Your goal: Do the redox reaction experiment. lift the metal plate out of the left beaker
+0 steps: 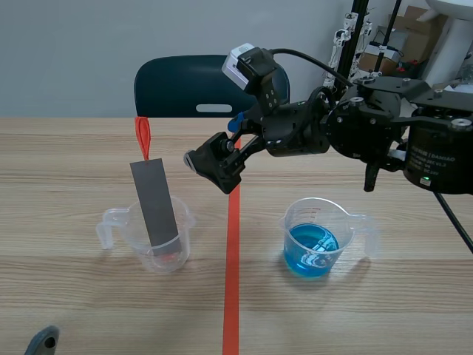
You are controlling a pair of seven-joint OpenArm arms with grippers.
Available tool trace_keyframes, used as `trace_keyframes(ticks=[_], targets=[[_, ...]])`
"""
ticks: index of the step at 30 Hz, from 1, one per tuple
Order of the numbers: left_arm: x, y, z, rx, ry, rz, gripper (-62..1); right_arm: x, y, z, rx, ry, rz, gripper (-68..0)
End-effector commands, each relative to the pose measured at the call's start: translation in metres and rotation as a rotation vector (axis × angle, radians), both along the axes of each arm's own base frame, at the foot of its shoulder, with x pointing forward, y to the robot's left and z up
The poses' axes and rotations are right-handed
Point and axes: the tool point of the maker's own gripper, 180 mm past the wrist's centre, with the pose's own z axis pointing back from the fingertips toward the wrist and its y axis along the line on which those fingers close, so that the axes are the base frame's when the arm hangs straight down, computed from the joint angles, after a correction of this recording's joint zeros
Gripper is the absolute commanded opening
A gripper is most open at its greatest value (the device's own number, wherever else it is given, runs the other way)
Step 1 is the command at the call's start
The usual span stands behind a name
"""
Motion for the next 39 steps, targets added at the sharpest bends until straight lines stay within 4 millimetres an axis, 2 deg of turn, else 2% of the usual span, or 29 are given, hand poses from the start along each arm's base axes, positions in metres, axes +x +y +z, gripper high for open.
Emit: trace_keyframes(ticks=[1,14,34,39], targets=[[0.0,0.004,0.011,-0.015,-0.051,0.005,1.4,0.008,0.013,0.027,0.052,-0.053,0.02,0.4],[0.0,0.004,0.011,-0.015,-0.051,0.005,1.4,-0.008,0.05,0.021,0.077,-0.032,0.088,0.4],[0.0,0.004,0.011,-0.015,-0.051,0.005,1.4,-0.004,0.069,-0.001,0.068,0.006,0.073,0.4],[0.0,0.004,0.011,-0.015,-0.051,0.005,1.4,-0.005,0.07,-0.001,0.067,0.004,0.078,0.4]])
